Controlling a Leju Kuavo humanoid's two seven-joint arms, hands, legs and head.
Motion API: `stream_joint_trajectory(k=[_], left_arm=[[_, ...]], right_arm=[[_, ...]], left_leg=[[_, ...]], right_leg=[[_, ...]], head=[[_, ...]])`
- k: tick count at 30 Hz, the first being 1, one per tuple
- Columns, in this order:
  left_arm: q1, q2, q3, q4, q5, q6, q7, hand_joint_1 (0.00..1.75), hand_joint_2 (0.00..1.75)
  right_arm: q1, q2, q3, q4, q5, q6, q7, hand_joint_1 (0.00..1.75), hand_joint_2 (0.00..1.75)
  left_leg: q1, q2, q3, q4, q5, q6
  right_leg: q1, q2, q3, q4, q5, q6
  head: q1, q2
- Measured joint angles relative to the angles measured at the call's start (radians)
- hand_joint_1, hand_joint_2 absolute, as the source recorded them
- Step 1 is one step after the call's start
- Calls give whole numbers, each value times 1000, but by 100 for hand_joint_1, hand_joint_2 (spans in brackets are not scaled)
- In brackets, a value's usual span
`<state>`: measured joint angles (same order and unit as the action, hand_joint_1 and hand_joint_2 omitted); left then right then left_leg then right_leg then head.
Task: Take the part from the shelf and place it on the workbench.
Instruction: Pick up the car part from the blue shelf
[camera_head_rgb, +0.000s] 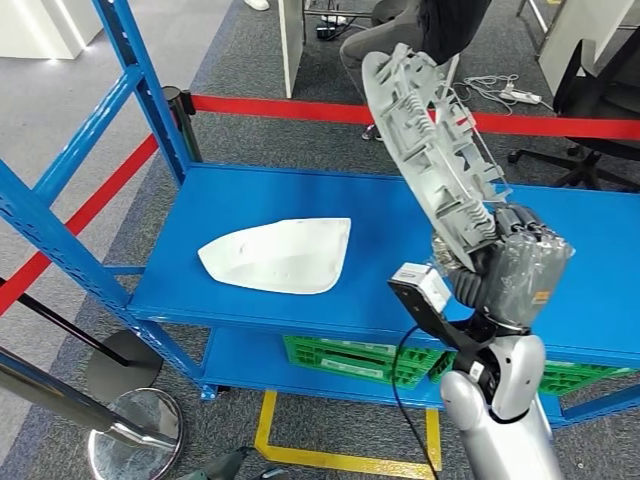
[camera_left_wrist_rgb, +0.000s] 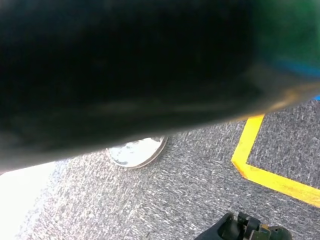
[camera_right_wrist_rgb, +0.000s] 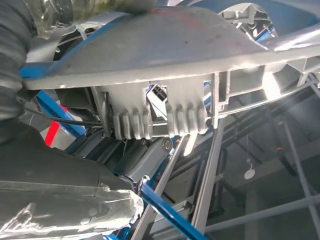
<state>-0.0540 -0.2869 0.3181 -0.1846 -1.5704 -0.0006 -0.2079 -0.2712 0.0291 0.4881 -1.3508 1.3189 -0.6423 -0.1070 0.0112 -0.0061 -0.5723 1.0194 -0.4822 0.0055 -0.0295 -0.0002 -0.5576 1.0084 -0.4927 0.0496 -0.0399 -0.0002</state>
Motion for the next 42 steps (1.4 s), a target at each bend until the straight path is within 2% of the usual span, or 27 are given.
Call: stream_joint_trajectory(k=[4,10,16,25,37,41,42], left_arm=[[0,1,-15,0,0,-16,-10,0,0],[-3,2,-52,0,0,-49,-20,0,0],[-4,2,-74,0,0,-56,-24,0,0],[-4,3,-77,0,0,-58,-28,0,0],[-5,2,-95,0,0,-77,-45,0,0],[-6,2,-99,0,1,-87,-64,0,175],[-6,2,-99,0,2,-87,-68,0,175]], right_arm=[[-30,31,25,31,0,-4,-14,175,175],[-111,137,113,106,5,-36,-28,175,175],[-133,198,179,159,-14,-37,-56,175,175],[-136,233,210,195,-17,-37,-64,175,175],[-100,263,210,175,47,-38,-143,175,175],[-87,263,207,146,70,-39,-151,175,175],[-83,263,206,137,75,-39,-151,175,175]], left_leg=[[0,1,-2,0,0,0],[0,1,-2,0,1,-1],[0,1,-2,0,0,-1],[0,1,-2,0,1,-1],[0,1,-2,0,0,-1],[0,1,-2,0,0,-1],[0,1,-2,0,0,-1]], right_leg=[[0,2,-2,0,0,0],[0,2,-4,1,0,0],[0,1,-4,2,0,-1],[0,1,-4,2,0,-1],[0,1,-4,2,0,-1],[0,1,-4,2,0,-1],[0,1,-4,2,0,-1]], head=[[0,0],[0,0],[0,0],[0,0],[0,0],[1,0],[1,0]])
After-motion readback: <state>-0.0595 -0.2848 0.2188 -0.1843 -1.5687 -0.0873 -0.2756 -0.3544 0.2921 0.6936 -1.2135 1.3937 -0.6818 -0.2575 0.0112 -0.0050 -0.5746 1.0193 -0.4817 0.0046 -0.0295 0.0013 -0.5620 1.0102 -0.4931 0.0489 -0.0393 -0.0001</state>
